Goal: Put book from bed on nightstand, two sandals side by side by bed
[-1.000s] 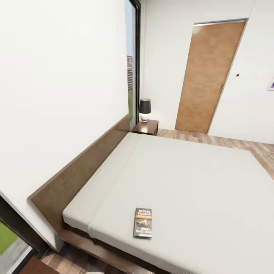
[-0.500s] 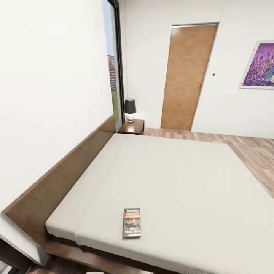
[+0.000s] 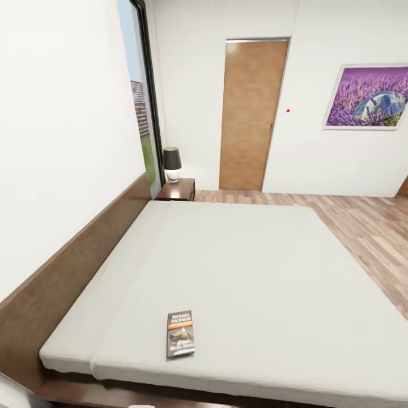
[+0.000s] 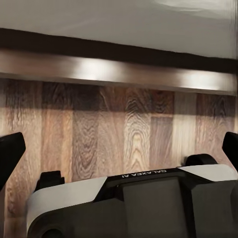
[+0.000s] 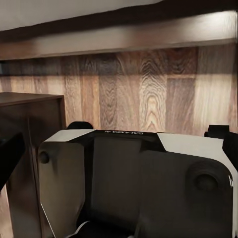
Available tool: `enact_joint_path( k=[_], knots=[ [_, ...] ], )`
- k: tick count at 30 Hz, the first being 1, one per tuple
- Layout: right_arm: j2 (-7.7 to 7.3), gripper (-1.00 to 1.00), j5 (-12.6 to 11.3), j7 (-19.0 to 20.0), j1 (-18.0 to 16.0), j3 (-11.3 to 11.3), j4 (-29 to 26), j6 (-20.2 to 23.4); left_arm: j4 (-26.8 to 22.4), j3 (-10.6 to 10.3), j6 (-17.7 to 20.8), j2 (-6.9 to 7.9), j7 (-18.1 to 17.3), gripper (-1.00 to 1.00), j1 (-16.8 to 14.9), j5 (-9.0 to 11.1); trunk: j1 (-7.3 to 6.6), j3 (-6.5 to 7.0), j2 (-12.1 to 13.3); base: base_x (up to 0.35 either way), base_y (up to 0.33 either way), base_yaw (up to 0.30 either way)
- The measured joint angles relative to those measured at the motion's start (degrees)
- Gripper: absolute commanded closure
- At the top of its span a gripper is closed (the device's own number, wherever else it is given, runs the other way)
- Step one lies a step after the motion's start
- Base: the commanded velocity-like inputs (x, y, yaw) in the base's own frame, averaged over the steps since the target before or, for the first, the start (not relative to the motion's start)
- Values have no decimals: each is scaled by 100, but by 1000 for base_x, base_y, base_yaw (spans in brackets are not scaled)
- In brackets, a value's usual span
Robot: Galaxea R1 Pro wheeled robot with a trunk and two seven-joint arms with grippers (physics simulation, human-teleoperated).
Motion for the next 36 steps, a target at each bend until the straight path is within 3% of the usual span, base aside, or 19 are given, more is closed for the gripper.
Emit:
enact_joint_path(
  k=[9,23,36],
  knots=[
    [0,-100,0,0,0,0,0,0,0,0,0,0,0,-100,0,0,0,0,0,0,0,-234],
    [3,-100,2,-37,-2,0,0,-4,-1,0,0,1,0,-100,1,0,0,1,0,0,0,-23],
    [8,-100,11,-48,0,0,6,-14,-1,0,0,0,0,-100,1,0,0,3,0,0,0,-128]
  ],
)
